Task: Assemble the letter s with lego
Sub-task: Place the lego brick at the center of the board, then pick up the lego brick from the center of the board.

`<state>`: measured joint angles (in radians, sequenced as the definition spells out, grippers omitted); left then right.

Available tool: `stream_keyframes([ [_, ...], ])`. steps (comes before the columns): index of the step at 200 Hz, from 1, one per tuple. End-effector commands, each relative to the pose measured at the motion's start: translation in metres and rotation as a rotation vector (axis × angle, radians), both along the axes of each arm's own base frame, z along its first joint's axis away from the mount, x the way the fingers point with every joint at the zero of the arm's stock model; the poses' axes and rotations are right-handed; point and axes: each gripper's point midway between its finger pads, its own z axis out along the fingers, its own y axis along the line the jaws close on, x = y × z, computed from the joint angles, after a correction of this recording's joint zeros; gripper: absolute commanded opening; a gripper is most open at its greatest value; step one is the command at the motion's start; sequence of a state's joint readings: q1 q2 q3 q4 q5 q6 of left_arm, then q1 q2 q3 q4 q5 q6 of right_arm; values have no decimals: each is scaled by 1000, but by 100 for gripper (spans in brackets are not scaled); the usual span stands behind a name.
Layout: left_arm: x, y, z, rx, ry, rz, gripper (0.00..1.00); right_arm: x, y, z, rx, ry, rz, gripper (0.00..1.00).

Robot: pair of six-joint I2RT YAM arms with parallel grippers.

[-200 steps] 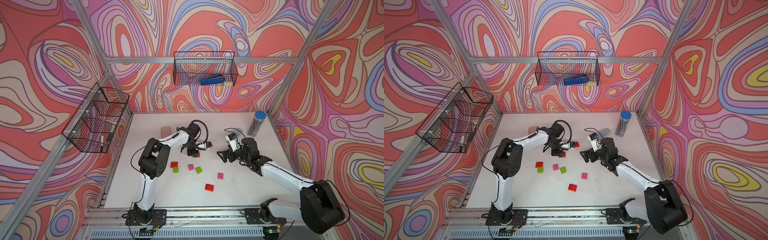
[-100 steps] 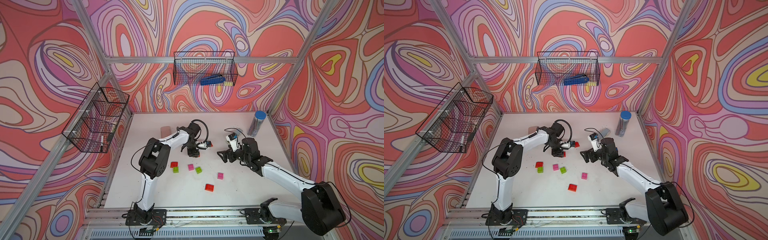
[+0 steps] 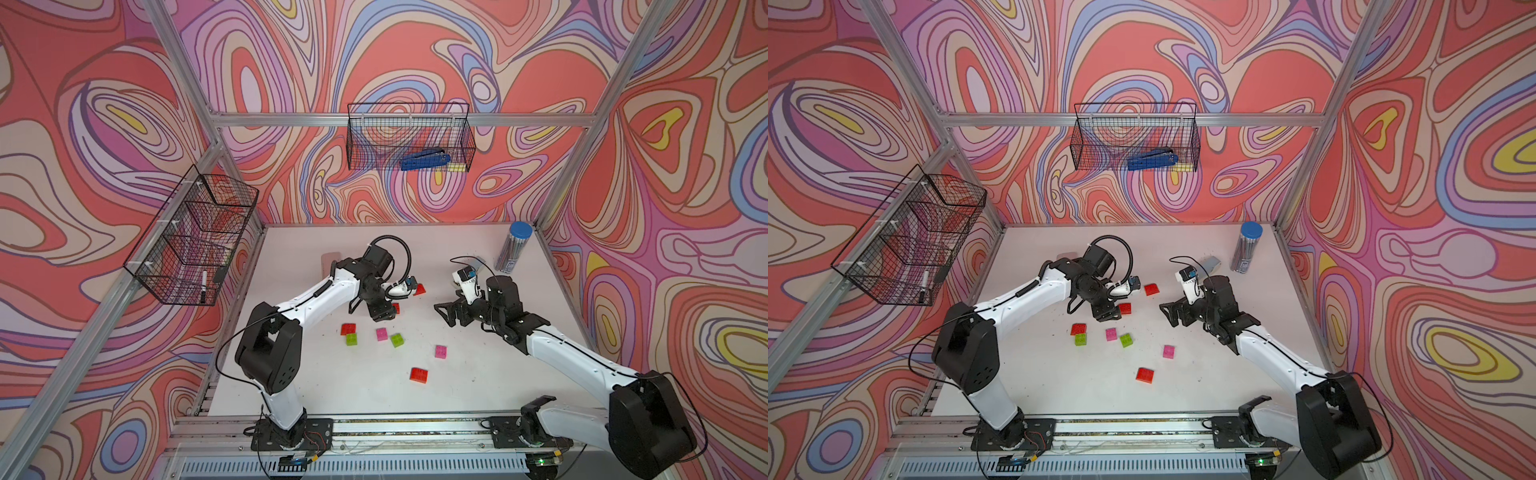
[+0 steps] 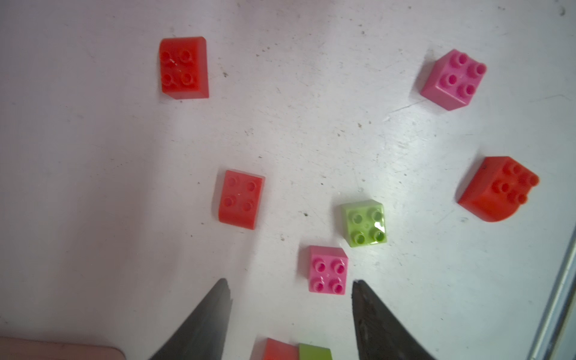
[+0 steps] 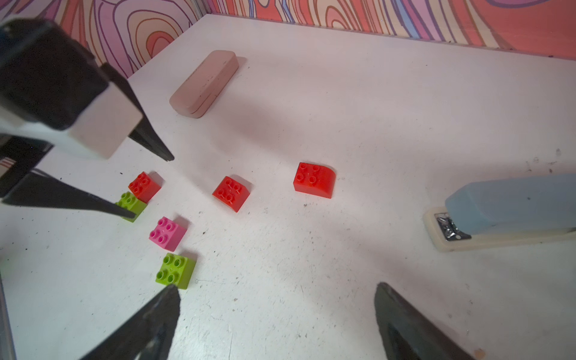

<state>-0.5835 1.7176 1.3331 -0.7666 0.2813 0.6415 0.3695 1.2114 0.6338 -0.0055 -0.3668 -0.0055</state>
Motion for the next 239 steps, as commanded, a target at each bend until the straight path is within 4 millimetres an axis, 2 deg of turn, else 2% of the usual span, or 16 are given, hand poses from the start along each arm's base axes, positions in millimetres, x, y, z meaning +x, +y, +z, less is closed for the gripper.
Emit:
stream_keyframes([
  [1,-24,10,-16,38,72,9,64,-8,6,7,26,-1,38,98],
  [47,-37,5,-39,73,39,-3,63,-8,2,-5,11,4,13,98],
  [89,-27,15,-56,157,-6,23,63,-6,0,-9,-1,4,1,98],
  [148,-28,10,-70,146,15,1,60,-5,0,-11,-6,5,3,98],
  [203,-32,21,-86,214,41,-13,54,-5,-1,-12,-17,6,6,98],
  [239,-29,20,-88,213,26,-18,51,-4,0,-12,-17,3,6,99],
])
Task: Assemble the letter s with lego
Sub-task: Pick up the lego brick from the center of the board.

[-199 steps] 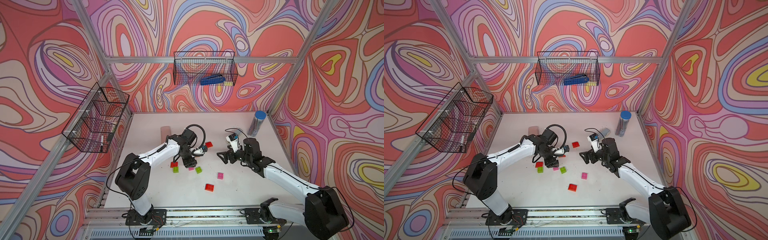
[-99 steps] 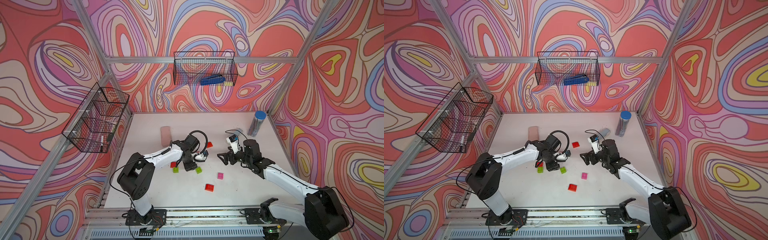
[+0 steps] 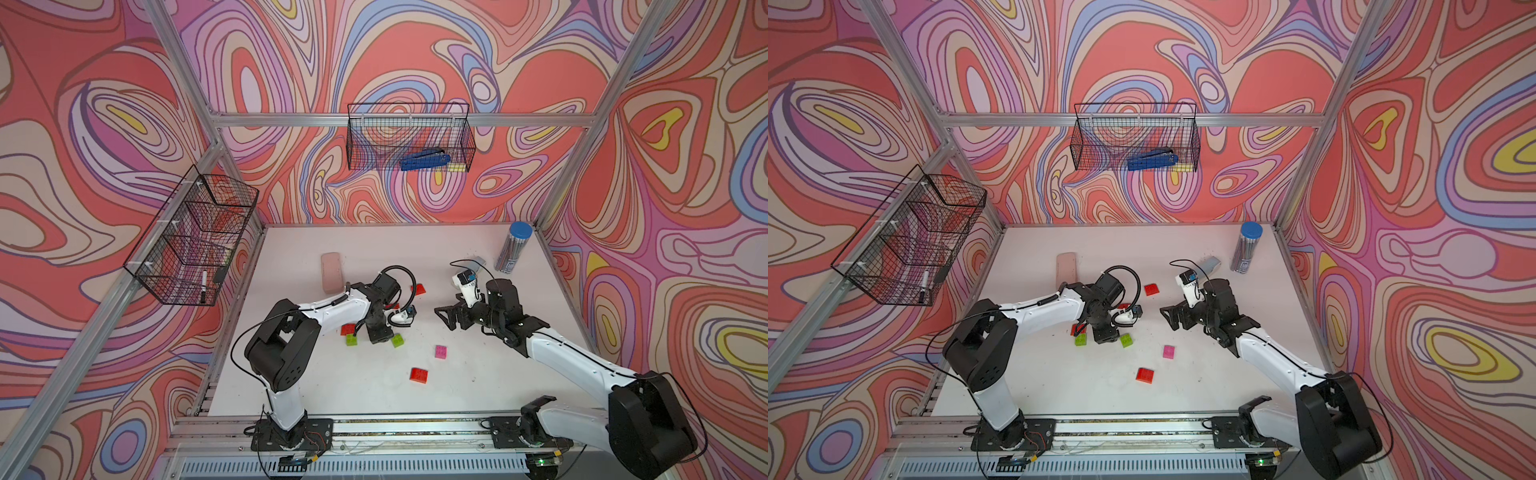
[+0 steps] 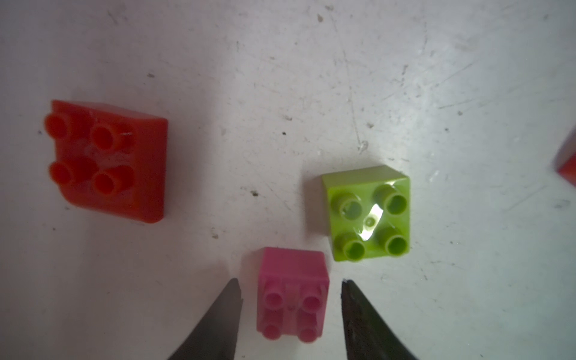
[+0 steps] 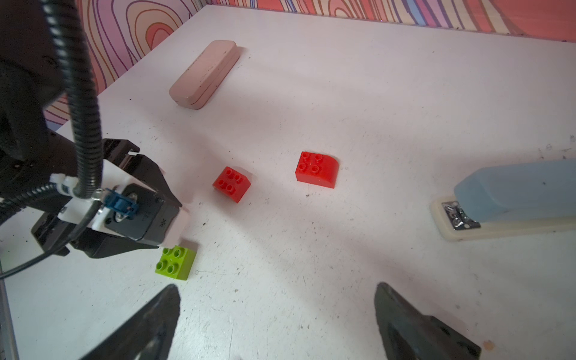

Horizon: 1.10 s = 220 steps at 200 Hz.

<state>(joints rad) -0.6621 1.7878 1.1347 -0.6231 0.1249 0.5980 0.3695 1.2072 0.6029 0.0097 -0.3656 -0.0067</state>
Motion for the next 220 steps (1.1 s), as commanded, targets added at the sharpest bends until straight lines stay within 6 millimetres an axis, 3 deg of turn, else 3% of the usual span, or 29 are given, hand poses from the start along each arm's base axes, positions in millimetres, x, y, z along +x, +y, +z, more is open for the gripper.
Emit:
stream_keyframes([
  [1,-2,4,-7,22,2,-23,51,0,1,-3,-12,-5,6,98],
  [122,-4,5,-9,36,20,-36,27,-2,-3,-4,-39,-10,-2,98],
  [164,-5,-1,16,2,14,-71,24,-3,-3,-2,-30,-17,-5,98],
  [220,13,-16,51,-40,-27,-174,24,-1,-5,0,-32,-27,-16,98],
])
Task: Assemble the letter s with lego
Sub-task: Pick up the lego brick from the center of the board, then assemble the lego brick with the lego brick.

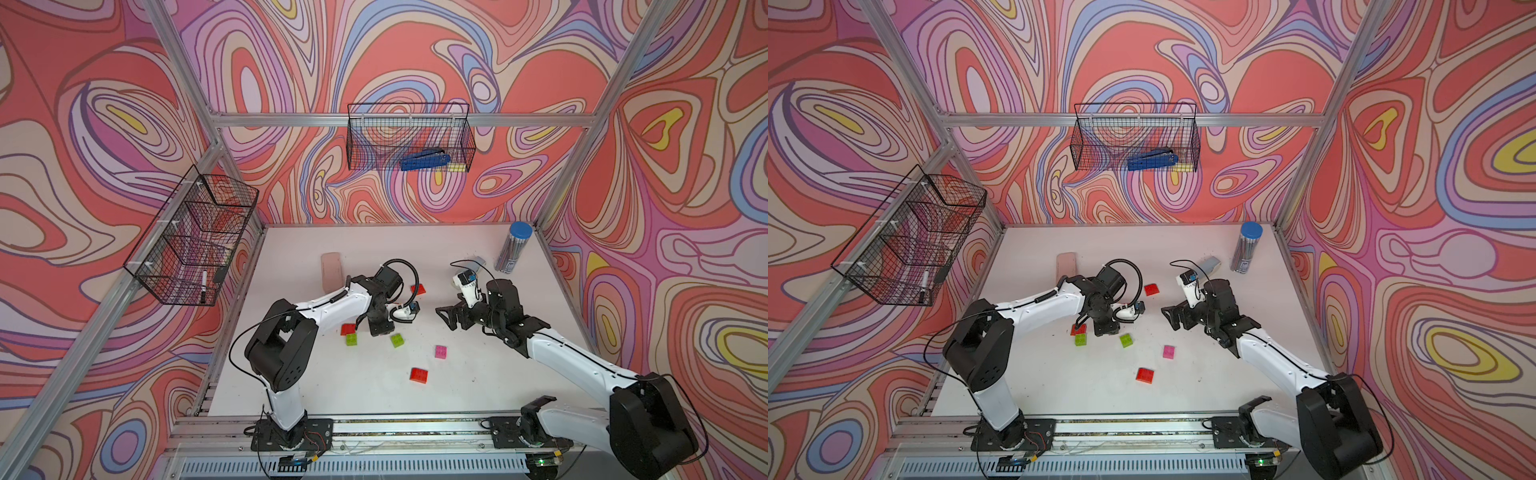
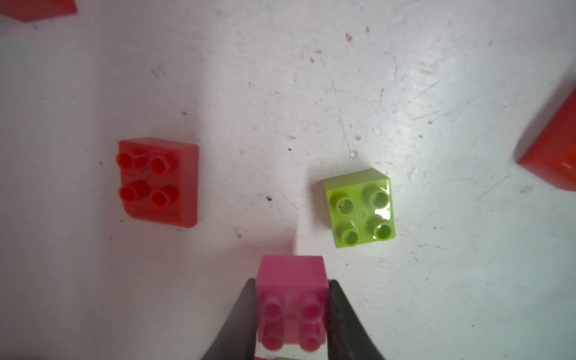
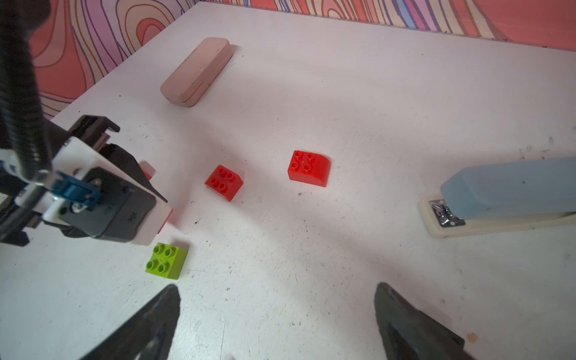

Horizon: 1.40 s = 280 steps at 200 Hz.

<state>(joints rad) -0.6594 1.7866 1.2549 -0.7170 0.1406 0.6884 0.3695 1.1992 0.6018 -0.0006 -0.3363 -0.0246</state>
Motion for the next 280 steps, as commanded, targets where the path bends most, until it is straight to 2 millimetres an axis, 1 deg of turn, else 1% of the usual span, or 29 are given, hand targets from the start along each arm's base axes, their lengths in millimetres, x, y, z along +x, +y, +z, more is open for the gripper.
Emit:
stream_keyframes([
  [1,1,-4,21,-20,3,-87,24,-2,0,1,-4,-15,-2,99],
  [47,29,-23,32,-39,-14,-145,24,2,-3,5,-22,-37,-10,98],
  [70,39,-34,37,-49,-13,-170,24,4,-3,7,-27,-45,-13,98],
  [116,52,-45,32,-37,12,-193,24,6,-4,7,-38,-43,-20,98],
  [157,60,-50,21,-22,25,-209,24,7,-6,6,-47,-43,-24,98],
  [186,66,-50,11,-2,24,-208,24,7,-6,4,-51,-36,-24,98],
  [215,72,-50,8,8,18,-197,25,7,-6,2,-54,-29,-24,99],
  [280,76,-44,-5,35,24,-187,25,6,-6,-2,-56,-17,-22,98],
])
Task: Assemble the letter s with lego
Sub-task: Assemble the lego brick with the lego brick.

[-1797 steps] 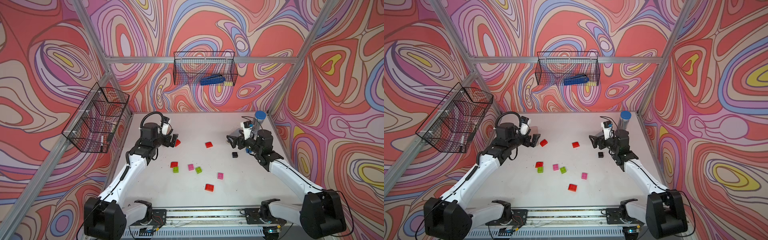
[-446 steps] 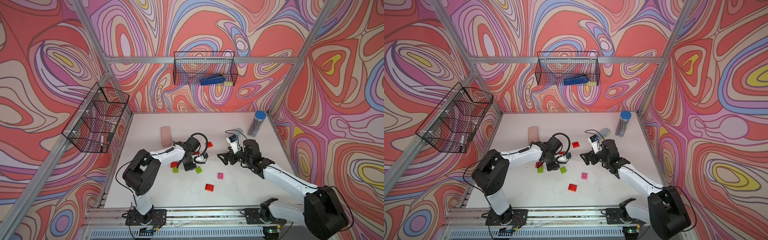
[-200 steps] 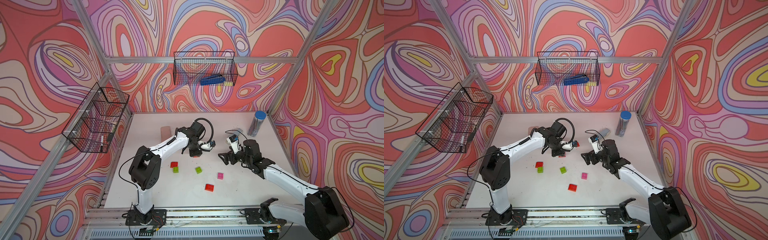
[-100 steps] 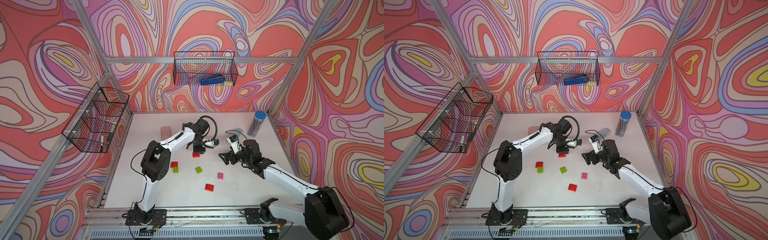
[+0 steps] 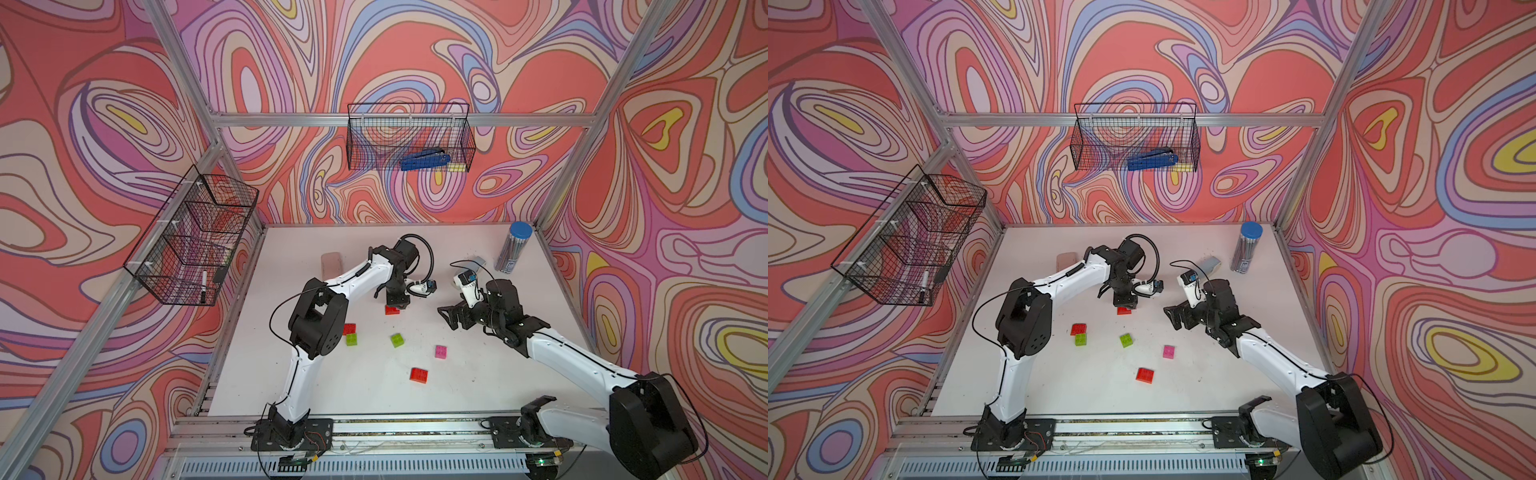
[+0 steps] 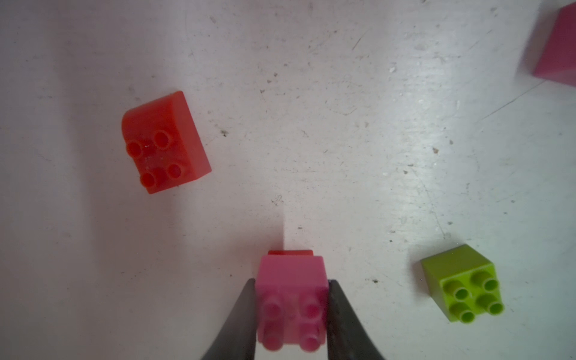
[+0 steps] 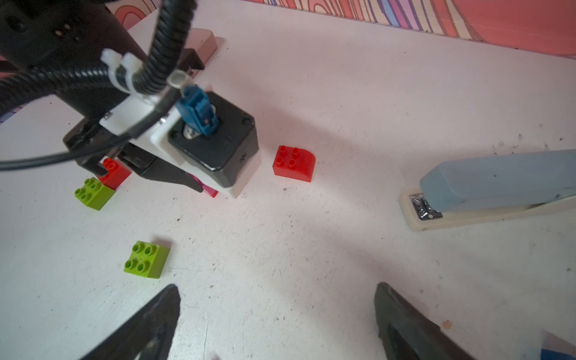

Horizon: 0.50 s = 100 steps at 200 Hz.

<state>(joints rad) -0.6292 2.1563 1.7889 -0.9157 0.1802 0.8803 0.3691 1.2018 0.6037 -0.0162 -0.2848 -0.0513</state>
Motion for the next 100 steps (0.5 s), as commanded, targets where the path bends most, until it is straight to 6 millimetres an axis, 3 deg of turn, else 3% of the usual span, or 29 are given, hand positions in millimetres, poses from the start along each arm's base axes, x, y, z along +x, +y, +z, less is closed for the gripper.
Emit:
stream_keyframes([
  [1,1,6,-6,29,14,-23,25,2,2,3,-6,-6,6,98],
  [100,-4,5,-21,20,53,-3,25,2,3,0,-4,2,11,98],
])
